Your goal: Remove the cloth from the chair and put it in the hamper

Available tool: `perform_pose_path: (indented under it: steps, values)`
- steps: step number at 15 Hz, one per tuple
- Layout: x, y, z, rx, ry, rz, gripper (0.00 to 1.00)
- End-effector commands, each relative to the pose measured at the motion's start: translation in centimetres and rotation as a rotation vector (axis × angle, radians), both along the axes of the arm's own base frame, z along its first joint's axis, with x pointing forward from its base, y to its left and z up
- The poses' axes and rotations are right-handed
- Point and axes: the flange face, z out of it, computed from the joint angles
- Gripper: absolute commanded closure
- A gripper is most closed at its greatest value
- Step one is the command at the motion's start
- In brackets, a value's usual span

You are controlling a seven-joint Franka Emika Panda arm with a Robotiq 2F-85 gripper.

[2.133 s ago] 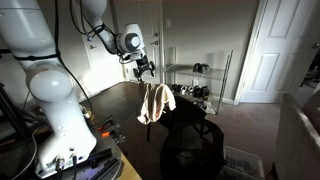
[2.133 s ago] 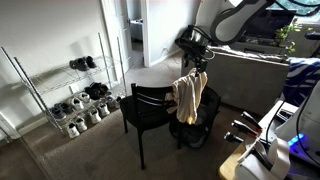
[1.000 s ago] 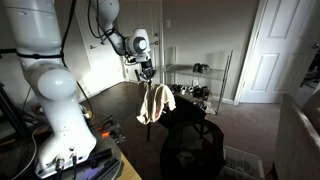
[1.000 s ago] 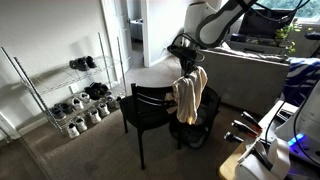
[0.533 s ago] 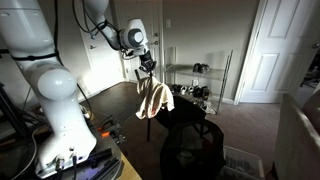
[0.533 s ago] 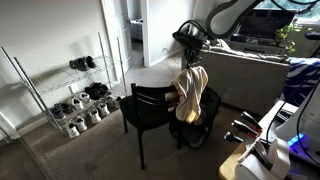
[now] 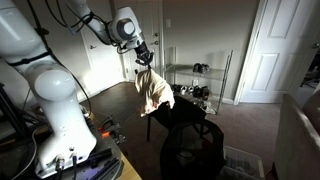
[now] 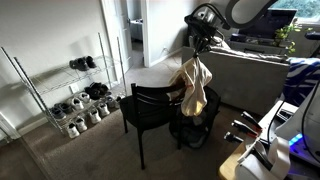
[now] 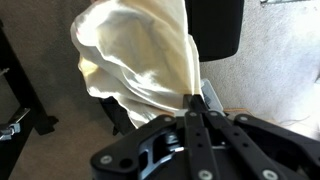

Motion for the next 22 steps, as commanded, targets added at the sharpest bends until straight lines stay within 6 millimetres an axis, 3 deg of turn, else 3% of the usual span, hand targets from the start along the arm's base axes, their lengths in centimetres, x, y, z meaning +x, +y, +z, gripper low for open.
perform_pose_path:
  steps: [1, 9, 10, 15, 22]
  values:
    - [-1.2, -1.6, 1.8, 0.049, -0.104, -0.144, 1.0]
    - [-2.2, -4.9, 5.6, -0.019, -0.289, -0.479, 1.0]
    - [-2.7, -6.4, 6.4, -0.04, -0.302, -0.518, 1.0]
    - [-4.2, -9.0, 7.3, -0.078, -0.374, -0.69, 1.0]
    - [-5.0, -8.8, 7.3, -0.09, -0.435, -0.763, 1.0]
